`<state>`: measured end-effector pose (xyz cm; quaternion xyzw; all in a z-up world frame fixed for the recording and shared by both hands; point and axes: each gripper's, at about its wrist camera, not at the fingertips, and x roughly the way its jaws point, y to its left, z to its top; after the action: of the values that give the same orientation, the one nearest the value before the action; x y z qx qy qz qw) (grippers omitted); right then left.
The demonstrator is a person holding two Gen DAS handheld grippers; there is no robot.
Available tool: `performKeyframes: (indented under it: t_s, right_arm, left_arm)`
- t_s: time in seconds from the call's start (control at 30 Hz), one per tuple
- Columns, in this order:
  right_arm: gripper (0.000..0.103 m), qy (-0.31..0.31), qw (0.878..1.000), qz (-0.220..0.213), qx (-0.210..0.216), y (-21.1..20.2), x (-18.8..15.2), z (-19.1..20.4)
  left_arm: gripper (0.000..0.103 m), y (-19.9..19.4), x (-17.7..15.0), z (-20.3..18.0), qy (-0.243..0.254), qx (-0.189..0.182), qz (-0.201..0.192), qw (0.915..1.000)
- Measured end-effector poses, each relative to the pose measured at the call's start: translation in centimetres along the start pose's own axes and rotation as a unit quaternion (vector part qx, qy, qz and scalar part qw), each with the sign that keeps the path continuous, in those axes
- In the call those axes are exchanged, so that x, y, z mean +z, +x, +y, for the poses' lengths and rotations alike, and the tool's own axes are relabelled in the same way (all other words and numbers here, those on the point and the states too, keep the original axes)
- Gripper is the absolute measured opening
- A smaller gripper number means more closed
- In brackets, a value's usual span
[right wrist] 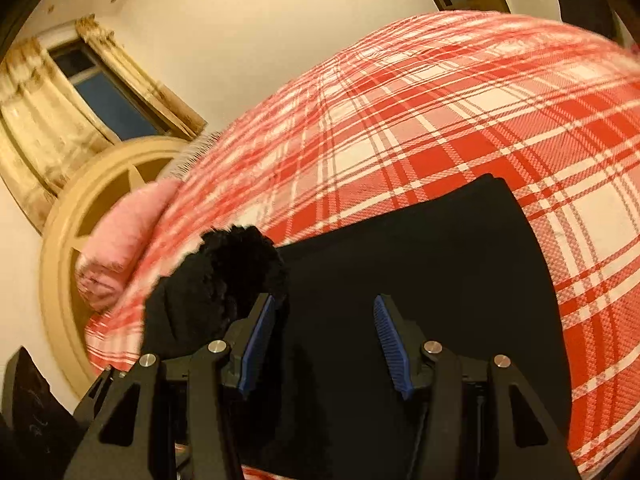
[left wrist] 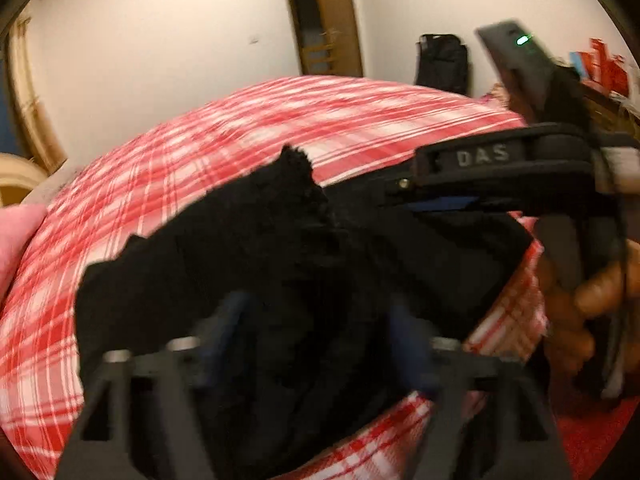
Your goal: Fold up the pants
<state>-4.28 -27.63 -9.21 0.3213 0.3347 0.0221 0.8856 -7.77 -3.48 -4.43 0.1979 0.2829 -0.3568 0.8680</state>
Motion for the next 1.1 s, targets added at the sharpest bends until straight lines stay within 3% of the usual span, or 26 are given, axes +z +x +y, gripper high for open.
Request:
performKeyframes:
  t_s: [0.13, 0.27, 0.37, 0.47, 0.5, 0.57, 0.67, 0.8, 0.87, 0.9, 0.97, 1.0, 1.1]
  right_arm:
    - [0.054, 0.021, 0.998, -0.002, 0.051, -0.6, -0.1, 0.2]
    - [0.060, 0.015, 0.997, 0.016, 0.078, 0.2, -0.7, 1.3]
    - [0.069, 0.017, 0.995, 0.039, 0.087, 1.1, -1.4, 1.8]
    - [0.073, -0.003, 0.994, 0.067, 0.085, 2.4, -2.5, 2.8]
    - [0.073, -0.017, 0.994, 0.071, 0.079, 2.8, -2.8, 3.2]
    - [0.073, -0.058, 0.995, 0.063, 0.060, 3.1, -3.3, 4.5]
    - [0.073, -0.105, 0.992, 0.058, 0.036, 3.7, -3.8, 5.9]
    - [0.073, -0.161, 0.985, 0.056, 0.011, 4.2, -4.6, 7.3]
    - [0.064, -0.206, 0.977, 0.058, -0.007, 4.5, -5.2, 8.3]
    - [0.049, -0.220, 0.973, 0.061, -0.011, 4.5, -5.3, 8.5]
    - [0.044, -0.243, 0.968, 0.058, -0.024, 4.5, -5.7, 9.1]
    - [0.039, -0.242, 0.968, 0.057, -0.023, 4.3, -5.6, 9.1]
    - [0.038, -0.218, 0.974, 0.057, -0.014, 4.3, -5.1, 8.2]
  left_arm:
    - [0.094, -2.8, 0.2, 1.2, 0.004, 0.010, -0.044, 0.9990]
    - [0.100, -4.8, 0.4, 4.8, -0.059, 0.016, -0.058, 0.9964]
    - [0.100, -4.3, -0.6, 7.8, -0.130, 0.060, -0.032, 0.9892]
    - [0.098, -2.1, -2.0, 10.4, -0.204, 0.114, 0.037, 0.9716]
    - [0.095, -1.3, -2.5, 11.3, -0.228, 0.136, 0.066, 0.9618]
    - [0.093, -0.7, -3.1, 11.9, -0.253, 0.151, 0.085, 0.9517]
    - [0.094, -0.8, -3.7, 12.1, -0.270, 0.171, 0.094, 0.9429]
    - [0.095, -0.8, -4.1, 12.0, -0.260, 0.207, 0.104, 0.9374]
    - [0.095, -0.6, -4.1, 12.4, -0.259, 0.216, 0.109, 0.9351]
    - [0.095, -0.4, -4.1, 12.7, -0.259, 0.217, 0.110, 0.9347]
    - [0.095, -0.3, -4.0, 12.7, -0.252, 0.226, 0.115, 0.9337]
    - [0.095, -0.3, -4.0, 12.5, -0.245, 0.235, 0.119, 0.9330]
    - [0.095, 0.5, -3.6, 12.7, -0.236, 0.246, 0.128, 0.9315]
